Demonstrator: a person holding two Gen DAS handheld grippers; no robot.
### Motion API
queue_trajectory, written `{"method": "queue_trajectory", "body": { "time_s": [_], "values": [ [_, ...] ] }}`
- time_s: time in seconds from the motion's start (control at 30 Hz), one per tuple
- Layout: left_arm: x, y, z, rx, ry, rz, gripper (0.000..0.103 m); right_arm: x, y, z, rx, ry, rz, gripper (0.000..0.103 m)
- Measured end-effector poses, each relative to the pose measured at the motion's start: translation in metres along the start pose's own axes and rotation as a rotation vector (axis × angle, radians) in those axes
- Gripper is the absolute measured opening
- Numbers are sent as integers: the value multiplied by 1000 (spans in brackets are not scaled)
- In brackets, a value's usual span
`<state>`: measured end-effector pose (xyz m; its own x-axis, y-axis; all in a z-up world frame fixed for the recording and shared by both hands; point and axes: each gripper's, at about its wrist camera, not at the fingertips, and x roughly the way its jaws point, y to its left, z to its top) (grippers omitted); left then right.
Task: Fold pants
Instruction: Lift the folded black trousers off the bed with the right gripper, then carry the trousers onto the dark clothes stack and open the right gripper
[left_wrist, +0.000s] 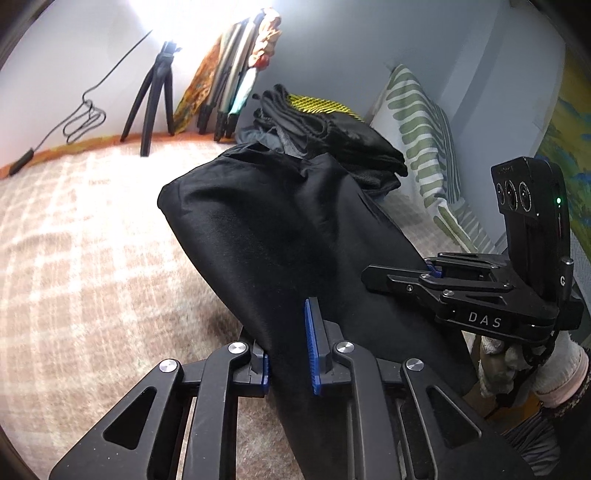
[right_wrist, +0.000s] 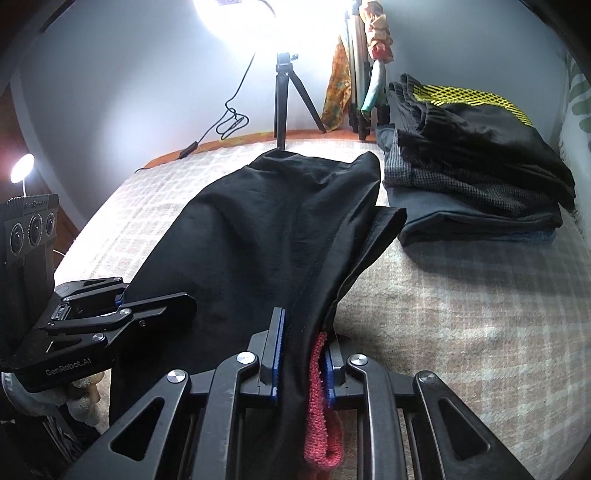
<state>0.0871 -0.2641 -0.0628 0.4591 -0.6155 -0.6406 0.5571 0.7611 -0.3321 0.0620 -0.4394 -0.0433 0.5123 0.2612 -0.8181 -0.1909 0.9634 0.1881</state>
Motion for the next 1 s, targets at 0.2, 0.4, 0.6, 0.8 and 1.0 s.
{"method": "queue_trajectory", "body": {
  "time_s": [0.2,0.4,0.6,0.8,1.0],
  "values": [
    [-3,-8,19,55,-20,-15,13,-16,-3,11,-4,-44,-7,16],
    [2,-20,50,98,-47,-24,13,-35,-16,27,8,-93,-25,15],
    [9,-44,97,174,-97,-32,13,-65,-40,56,19,-171,-44,15],
    [36,-66,148,201,-116,-57,13,-84,-80,93,36,-209,-79,15],
    [69,-77,196,213,-130,-63,13,-85,-126,137,41,-206,-116,15]
  ]
}}
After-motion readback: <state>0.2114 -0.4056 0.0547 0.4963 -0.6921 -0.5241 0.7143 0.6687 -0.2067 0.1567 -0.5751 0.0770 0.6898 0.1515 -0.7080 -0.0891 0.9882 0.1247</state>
